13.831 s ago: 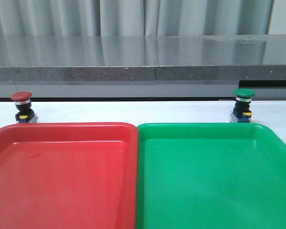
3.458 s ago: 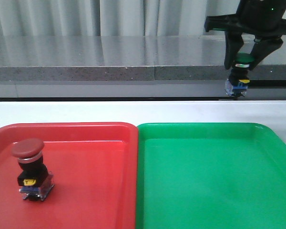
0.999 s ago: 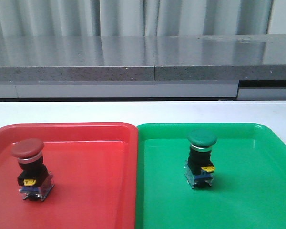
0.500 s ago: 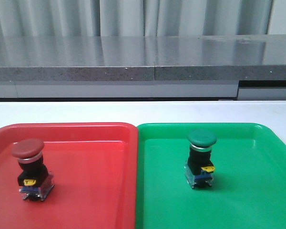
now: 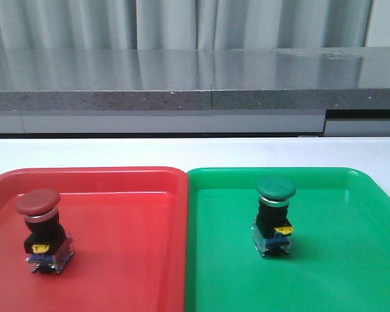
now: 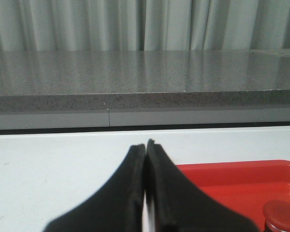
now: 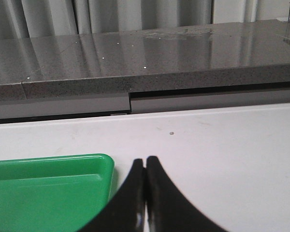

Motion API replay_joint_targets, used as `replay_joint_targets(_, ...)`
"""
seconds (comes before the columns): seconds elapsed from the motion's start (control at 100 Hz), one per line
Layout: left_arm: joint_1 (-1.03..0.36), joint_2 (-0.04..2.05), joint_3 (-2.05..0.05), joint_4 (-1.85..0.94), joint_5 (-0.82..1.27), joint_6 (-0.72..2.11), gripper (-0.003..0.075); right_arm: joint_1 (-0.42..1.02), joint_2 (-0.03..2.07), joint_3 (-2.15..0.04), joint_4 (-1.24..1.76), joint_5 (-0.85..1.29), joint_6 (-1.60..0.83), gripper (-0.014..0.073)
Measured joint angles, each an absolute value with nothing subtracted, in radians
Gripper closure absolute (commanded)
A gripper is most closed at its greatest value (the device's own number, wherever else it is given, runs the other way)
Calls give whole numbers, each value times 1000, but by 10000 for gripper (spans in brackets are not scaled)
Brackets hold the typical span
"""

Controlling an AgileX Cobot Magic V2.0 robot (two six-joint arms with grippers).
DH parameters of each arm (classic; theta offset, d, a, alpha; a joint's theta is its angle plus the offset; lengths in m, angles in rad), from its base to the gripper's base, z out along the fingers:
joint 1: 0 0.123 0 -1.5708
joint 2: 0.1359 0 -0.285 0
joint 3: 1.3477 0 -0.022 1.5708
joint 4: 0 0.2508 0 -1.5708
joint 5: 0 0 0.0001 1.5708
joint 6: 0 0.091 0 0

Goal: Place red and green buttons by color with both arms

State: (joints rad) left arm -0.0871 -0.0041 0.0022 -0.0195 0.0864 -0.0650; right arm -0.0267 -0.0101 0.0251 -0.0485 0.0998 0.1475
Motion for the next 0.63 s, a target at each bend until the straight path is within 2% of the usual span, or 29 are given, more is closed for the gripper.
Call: replay_joint_targets(0.63, -87, -4, 2, -19, 86, -65, 741, -27, -10, 27, -56, 81, 147, 657)
